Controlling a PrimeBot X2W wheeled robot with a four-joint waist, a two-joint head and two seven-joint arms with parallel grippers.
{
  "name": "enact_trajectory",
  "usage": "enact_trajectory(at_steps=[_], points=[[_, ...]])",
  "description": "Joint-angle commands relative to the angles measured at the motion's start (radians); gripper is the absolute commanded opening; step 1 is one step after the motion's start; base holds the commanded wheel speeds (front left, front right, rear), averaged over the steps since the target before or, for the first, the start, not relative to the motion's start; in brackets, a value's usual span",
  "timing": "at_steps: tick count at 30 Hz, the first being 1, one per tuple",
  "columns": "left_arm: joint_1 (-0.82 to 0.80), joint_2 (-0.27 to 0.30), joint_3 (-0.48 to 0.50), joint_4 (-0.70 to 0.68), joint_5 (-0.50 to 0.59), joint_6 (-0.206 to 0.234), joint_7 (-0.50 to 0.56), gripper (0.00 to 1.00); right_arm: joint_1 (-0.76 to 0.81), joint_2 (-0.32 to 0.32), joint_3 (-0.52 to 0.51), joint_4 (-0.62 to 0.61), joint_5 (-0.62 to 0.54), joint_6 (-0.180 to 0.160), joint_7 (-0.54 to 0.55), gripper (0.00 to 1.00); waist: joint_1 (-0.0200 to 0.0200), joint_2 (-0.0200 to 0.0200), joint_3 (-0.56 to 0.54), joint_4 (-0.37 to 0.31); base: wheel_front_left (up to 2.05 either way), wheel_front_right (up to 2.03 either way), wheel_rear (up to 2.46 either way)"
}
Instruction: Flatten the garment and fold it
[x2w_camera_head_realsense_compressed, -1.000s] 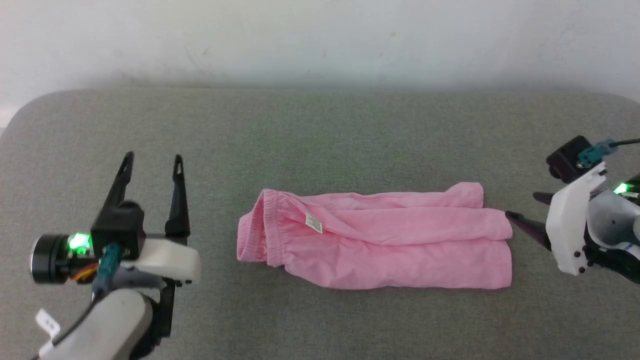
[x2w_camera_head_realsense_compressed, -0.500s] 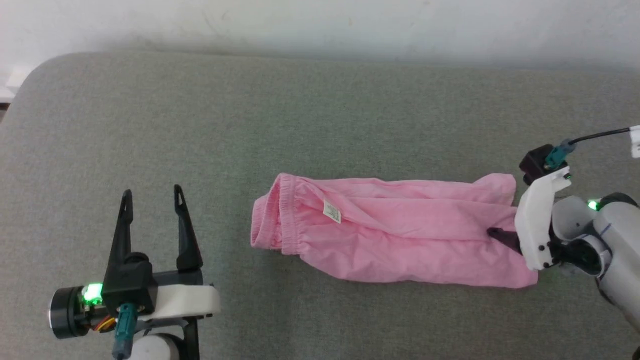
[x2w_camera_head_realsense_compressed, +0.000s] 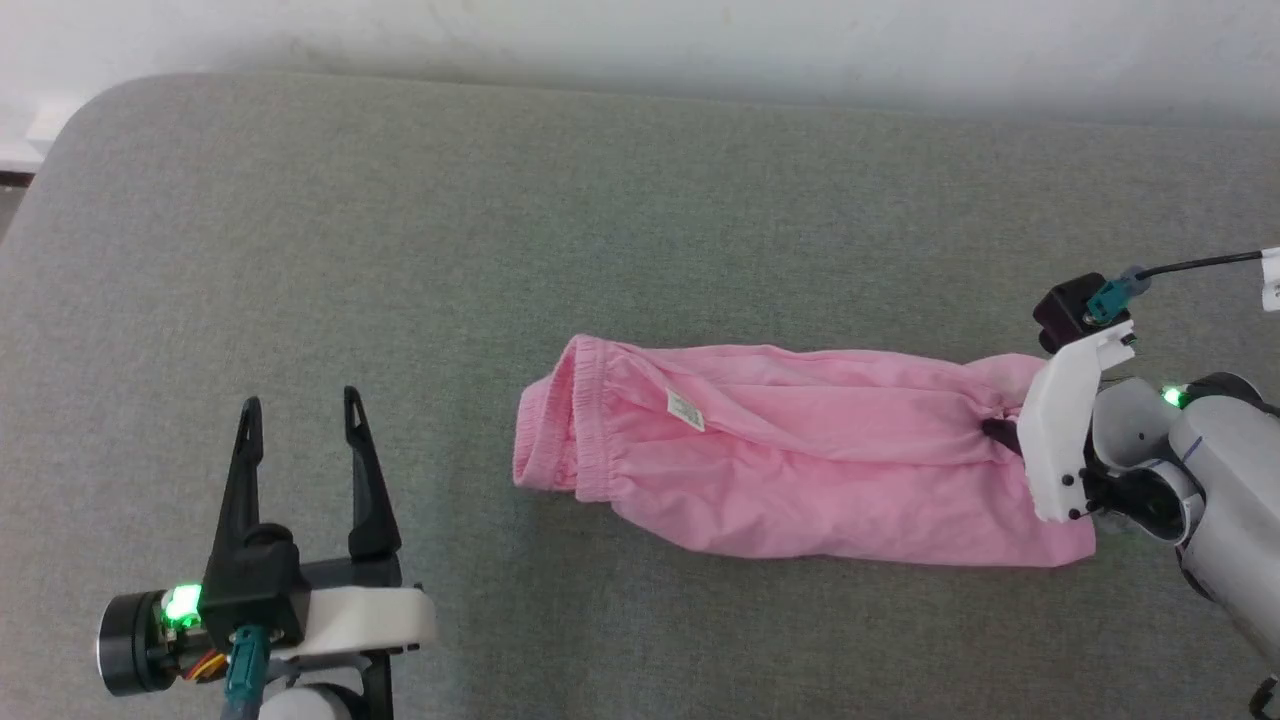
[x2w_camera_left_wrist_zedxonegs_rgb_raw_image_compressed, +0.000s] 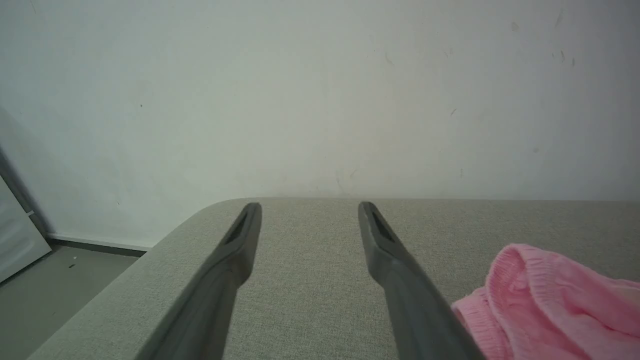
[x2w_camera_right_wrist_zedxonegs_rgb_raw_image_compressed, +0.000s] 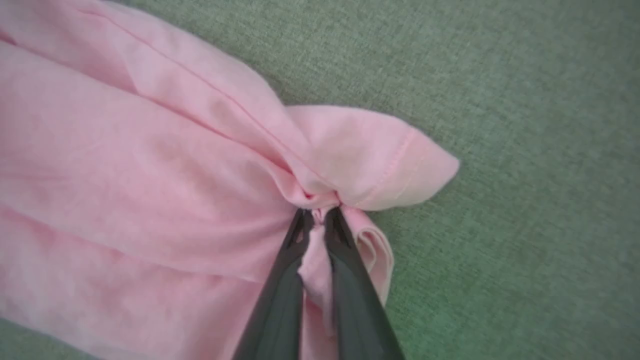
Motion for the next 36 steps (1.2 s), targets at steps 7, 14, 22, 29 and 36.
enact_trajectory(at_steps=[7, 14, 22, 29, 36], points=[[0.042, -0.028, 0.058, 0.003, 0.045, -0.066, -0.005, 1.00, 0.024, -0.061, 0.072, -0.087, -0.009, 0.003, -0.098, 0.00, -0.0001, 0.0000, -0.056, -0.054, 0.00, 0.00, 0.00], [0.062, -0.034, 0.084, 0.021, 0.078, -0.081, -0.005, 1.00, 0.023, -0.202, 0.066, -0.219, 0.006, 0.003, -0.121, 0.00, -0.0001, 0.0000, -0.083, -0.100, 0.00, 0.00, 0.00], [0.064, -0.044, 0.077, 0.030, 0.094, -0.096, -0.005, 1.00, 0.057, -0.325, 0.031, -0.241, 0.014, 0.003, -0.050, 0.00, -0.0001, 0.0000, -0.082, -0.116, 0.00, 0.00, 0.00], [0.070, -0.043, 0.073, 0.036, 0.104, -0.101, -0.005, 1.00, 0.076, -0.332, 0.003, -0.370, 0.030, 0.003, -0.041, 0.00, -0.0001, 0.0000, -0.093, -0.112, 0.00, 0.00, 0.00], [0.056, -0.045, 0.063, 0.037, 0.107, -0.105, -0.005, 1.00, 0.040, -0.290, 0.011, -0.601, 0.040, 0.003, 0.014, 0.00, -0.0001, 0.0000, -0.081, -0.095, 0.00, 0.00, 0.00]])
